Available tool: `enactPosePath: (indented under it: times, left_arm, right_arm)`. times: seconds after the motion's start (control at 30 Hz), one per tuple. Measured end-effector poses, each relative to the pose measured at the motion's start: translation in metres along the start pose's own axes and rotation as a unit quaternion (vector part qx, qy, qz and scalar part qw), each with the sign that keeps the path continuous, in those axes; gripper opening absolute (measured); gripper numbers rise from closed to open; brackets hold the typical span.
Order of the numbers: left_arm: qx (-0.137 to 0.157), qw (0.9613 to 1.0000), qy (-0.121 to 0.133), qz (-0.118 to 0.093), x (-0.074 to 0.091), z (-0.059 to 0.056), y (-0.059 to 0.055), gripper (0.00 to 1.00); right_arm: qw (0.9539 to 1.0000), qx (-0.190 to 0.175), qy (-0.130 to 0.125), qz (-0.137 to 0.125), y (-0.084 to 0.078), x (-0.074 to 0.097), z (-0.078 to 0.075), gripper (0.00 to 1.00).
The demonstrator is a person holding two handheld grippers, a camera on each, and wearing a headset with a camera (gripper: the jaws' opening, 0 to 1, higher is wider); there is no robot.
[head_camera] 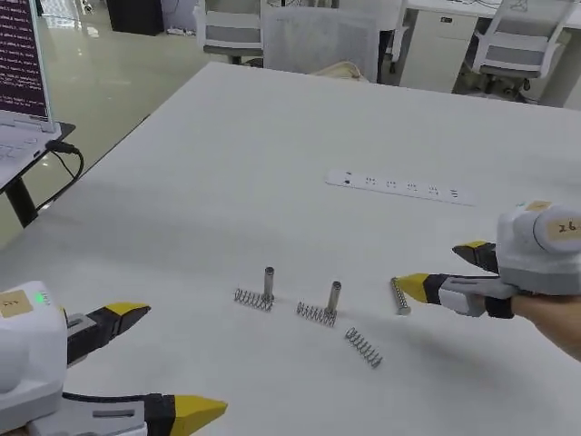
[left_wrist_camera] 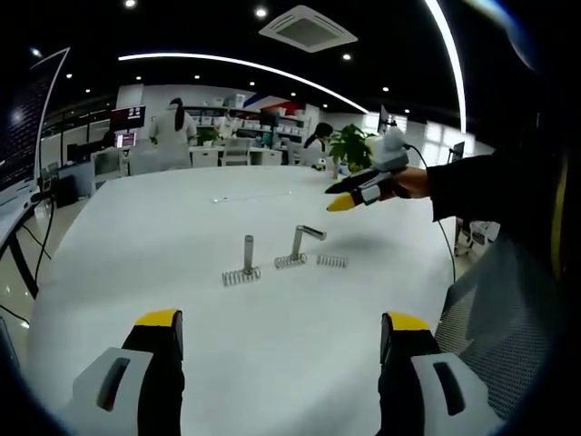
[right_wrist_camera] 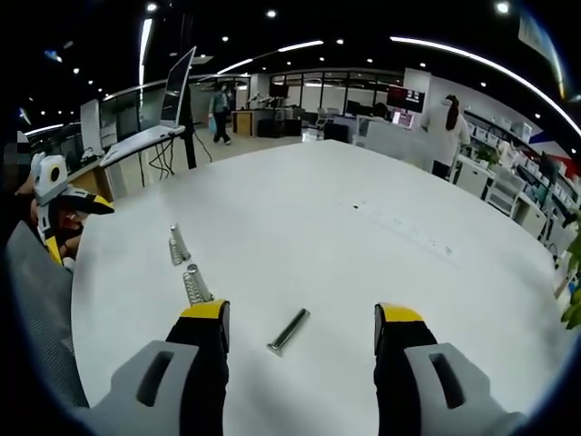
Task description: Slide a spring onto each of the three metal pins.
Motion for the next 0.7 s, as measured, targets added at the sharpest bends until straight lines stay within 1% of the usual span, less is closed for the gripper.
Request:
enactPosePath:
  times: [0.23,0.33,0.5,0.67,0.7]
  left_arm:
    - [0.001,1.0,0.001,0.0,0.0,0.0,0.0,0.87]
    - [0.001,1.0,0.001,0.0,0.0,0.001,0.0,0.86]
    - [0.002,1.0,0.002,0.0,0.0,0.001,0.0,0.86]
    - [0.003,1.0,0.002,-0.001,0.0,0.001,0.0,0.86]
    - [0.003,1.0,0.002,-0.001,0.0,0.001,0.0,0.86]
  right_arm:
    - [0.9999,0.002,0.001,0.016,-0.004,-0.012,0.002,0.58]
    - [0.9997,-0.002,0.002,0.025,-0.008,-0.02,0.001,0.56]
    - [0.9993,-0.004,0.0,0.038,-0.009,-0.026,0.002,0.5]
    - [0.9988,-0.004,0.0,0.049,-0.009,-0.031,0.004,0.47]
    - [0.9984,-0.002,-0.003,0.057,-0.01,-0.032,0.005,0.47]
Point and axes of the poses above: the centre of the closed fingertips' face, and the gripper's own axes: x roughly backward along the fingers, z roughly to its left, y roughly out of its top, the point moved 4 cm from there along x, roughly backward along the fingers, and after that the axes turned 11 degrees about x, right-handed, at the moved point
